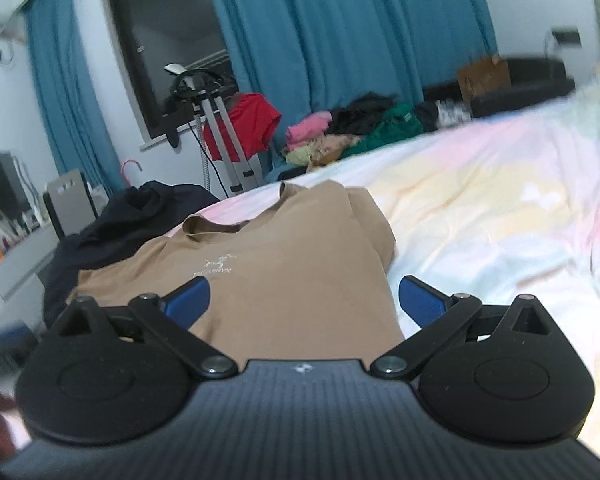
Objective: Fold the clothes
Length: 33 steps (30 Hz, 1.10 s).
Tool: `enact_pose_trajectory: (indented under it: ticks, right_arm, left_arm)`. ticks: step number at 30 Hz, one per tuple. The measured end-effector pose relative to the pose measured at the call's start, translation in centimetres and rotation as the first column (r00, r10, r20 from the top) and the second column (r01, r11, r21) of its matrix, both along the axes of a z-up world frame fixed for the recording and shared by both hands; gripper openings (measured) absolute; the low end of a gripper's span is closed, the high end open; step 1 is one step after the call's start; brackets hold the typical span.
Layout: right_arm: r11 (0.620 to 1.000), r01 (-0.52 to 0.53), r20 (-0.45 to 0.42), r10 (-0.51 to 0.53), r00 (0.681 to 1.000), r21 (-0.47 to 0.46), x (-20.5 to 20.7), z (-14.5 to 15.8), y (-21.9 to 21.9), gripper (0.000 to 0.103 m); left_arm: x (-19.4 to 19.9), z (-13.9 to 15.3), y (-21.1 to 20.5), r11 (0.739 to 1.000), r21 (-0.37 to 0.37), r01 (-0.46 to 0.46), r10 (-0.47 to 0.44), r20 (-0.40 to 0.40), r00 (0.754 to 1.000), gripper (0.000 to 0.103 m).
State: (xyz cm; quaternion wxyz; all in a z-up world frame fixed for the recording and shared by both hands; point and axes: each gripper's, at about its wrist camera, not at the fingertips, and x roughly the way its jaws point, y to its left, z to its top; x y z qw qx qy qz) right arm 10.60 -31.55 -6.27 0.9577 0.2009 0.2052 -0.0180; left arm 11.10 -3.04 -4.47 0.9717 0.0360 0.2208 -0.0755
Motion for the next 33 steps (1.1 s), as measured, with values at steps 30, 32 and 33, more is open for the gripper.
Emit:
enact_pose_trajectory:
  ticks: [30,32,33]
  right_arm:
    - [0.979,-0.175,0.046,0.18,0.983,-0.101,22.7,-9.0,-1.0,0.016]
    - [0.958,-0.248,0.048,0.257,0.965,-0.141,22.8,-8.7,1.8,0.016]
    - [0.945,-0.286,0.037,0.295,0.955,-0.157,22.8,-8.8,3.2,0.016]
  left_arm:
    - [8.4,-7.2,-0.5,0.992,-0.101,-0.081,0.063,-0.172,0.983,0.103]
    - [8.4,-7.3,-0.4,0.992,-0.086,-0.092,0.077,-0.167,0.983,0.103]
    - [8.3,-7.3,-0.3,0.992,-0.085,-0.098,0.082,-0.167,0.983,0.103]
